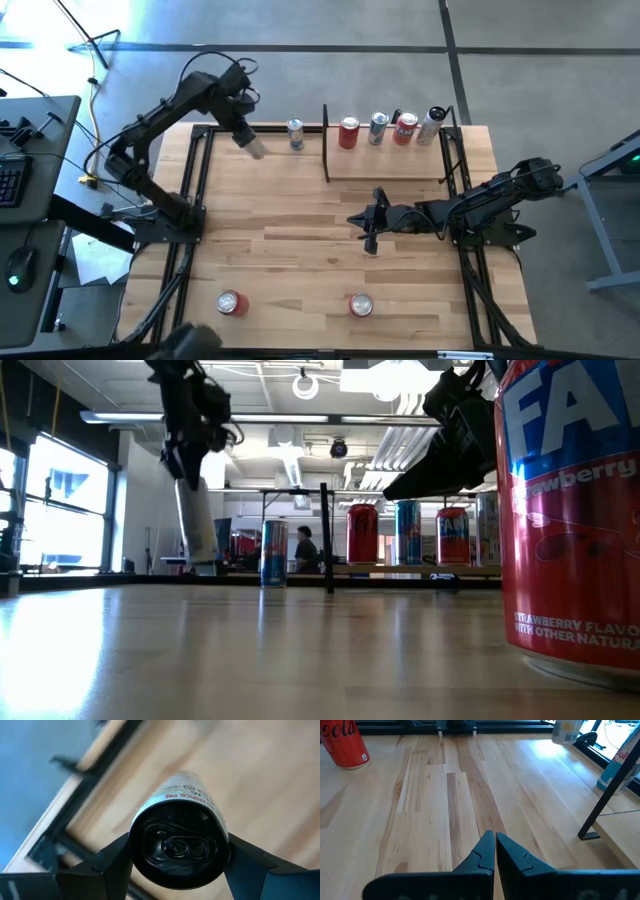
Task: Place canned beverage on shelf
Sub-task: Put the white-yellow soda can on the shelf aligned with the other white-yellow soda can
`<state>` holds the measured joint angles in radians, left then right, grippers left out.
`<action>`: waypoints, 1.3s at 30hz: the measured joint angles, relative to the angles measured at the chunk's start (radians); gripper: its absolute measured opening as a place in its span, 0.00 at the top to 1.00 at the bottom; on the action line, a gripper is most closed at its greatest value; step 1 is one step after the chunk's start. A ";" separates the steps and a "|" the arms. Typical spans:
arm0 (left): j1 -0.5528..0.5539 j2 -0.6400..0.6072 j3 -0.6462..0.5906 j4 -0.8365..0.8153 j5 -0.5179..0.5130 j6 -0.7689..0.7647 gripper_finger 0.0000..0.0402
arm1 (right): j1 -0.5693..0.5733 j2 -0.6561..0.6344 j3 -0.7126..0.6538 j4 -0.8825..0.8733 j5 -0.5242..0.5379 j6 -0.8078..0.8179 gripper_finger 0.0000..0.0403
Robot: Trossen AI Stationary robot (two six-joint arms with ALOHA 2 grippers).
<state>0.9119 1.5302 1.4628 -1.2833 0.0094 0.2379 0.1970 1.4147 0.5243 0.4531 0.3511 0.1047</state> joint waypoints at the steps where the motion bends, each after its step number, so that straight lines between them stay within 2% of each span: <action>1: -0.032 -0.020 0.000 -0.006 0.014 0.010 0.41 | 0.000 0.000 0.000 0.000 0.000 0.000 1.00; 7: -0.282 -0.136 0.000 -0.029 0.076 0.096 0.41 | 0.000 0.000 0.000 0.000 0.000 0.003 1.00; 13: -0.584 -0.188 -0.013 -0.014 0.078 0.177 0.41 | 0.000 0.000 0.000 0.024 0.004 0.000 1.00; 20: -0.907 -0.129 -0.065 0.103 0.043 0.199 0.41 | 0.000 0.000 0.000 0.030 0.004 0.001 1.00; 24: -1.064 -0.045 -0.090 0.126 -0.056 0.277 0.41 | 0.000 0.000 0.000 0.030 0.003 0.003 1.00; 27: -1.147 0.033 -0.090 0.134 -0.147 0.314 0.41 | 0.000 0.000 0.000 0.029 0.003 0.003 1.00; 32: -1.246 0.115 -0.081 0.133 -0.235 0.362 0.41 | 0.000 0.000 0.000 0.026 0.002 0.003 1.00; 39: -1.280 0.128 -0.081 0.127 -0.273 0.331 0.41 | 0.000 0.000 0.000 0.023 -0.002 0.003 1.00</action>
<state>-0.3678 1.6582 1.3814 -1.1559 -0.2636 0.5687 0.1970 1.4147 0.5243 0.4763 0.3496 0.1078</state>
